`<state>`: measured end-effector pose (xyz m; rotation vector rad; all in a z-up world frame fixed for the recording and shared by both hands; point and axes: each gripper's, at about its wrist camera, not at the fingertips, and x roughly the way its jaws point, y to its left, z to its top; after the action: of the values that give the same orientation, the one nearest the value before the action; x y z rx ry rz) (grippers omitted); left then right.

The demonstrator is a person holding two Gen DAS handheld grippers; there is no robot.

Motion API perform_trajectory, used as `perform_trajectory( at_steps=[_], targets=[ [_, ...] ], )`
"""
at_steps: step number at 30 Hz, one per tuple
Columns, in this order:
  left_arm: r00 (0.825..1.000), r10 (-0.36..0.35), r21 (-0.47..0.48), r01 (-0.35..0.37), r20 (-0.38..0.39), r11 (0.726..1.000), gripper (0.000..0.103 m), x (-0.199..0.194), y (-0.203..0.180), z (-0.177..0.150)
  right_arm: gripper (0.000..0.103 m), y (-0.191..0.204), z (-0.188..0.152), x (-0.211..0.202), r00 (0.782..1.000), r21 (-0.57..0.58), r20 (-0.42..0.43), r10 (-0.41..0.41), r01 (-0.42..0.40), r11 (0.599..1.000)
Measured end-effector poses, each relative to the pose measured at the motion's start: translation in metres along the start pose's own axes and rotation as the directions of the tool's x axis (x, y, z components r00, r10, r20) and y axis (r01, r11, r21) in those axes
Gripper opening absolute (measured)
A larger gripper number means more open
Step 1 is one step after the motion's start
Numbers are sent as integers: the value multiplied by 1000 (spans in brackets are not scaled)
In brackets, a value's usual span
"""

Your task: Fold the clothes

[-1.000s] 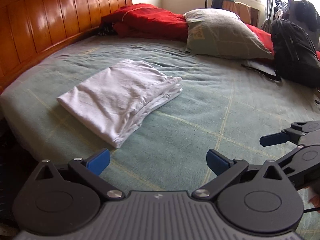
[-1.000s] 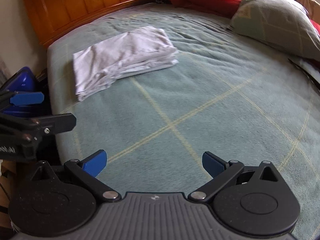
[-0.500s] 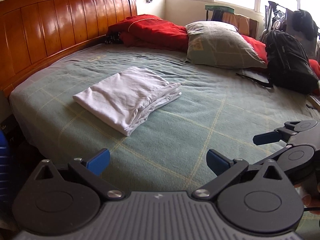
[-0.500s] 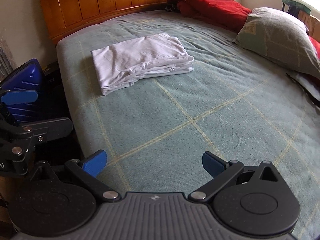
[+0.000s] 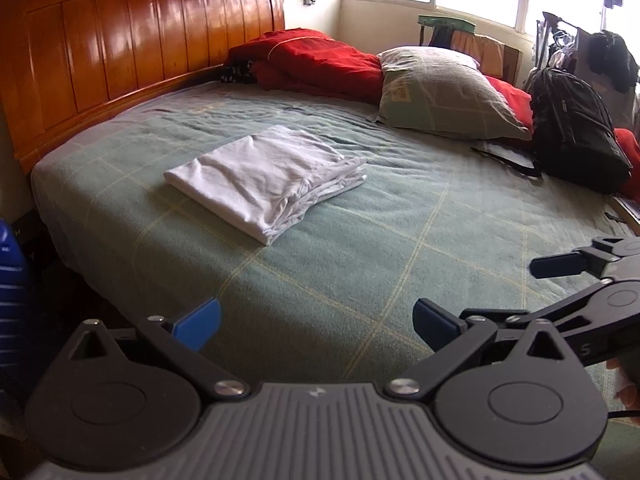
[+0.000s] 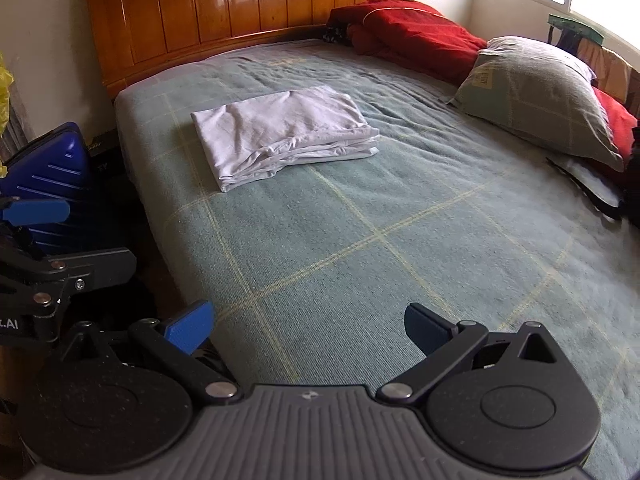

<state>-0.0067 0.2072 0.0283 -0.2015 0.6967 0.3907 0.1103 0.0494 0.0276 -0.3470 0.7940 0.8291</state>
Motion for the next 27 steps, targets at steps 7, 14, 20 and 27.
perform_trajectory(
  at_steps=[7,14,20,27],
  targets=[
    [1000,7,-6,-7,-10,1000,102,-2,0,-5,103,-2,-3,-6,1000,14,16,1,-1,1000],
    [1000,-2,-4,2,-16,1000,102,-2,-3,-5,103,-1,-4,-6,1000,17,19,-1,1,1000],
    [1000,-1,-9,1,-25,1000,102,-1,-2,-4,103,-4,-4,-6,1000,23,21,2,-3,1000],
    [1000,-3,-7,2,-26,1000,102,-1,-4,-5,103,-5,-4,-4,1000,27,17,6,-6,1000]
  ],
)
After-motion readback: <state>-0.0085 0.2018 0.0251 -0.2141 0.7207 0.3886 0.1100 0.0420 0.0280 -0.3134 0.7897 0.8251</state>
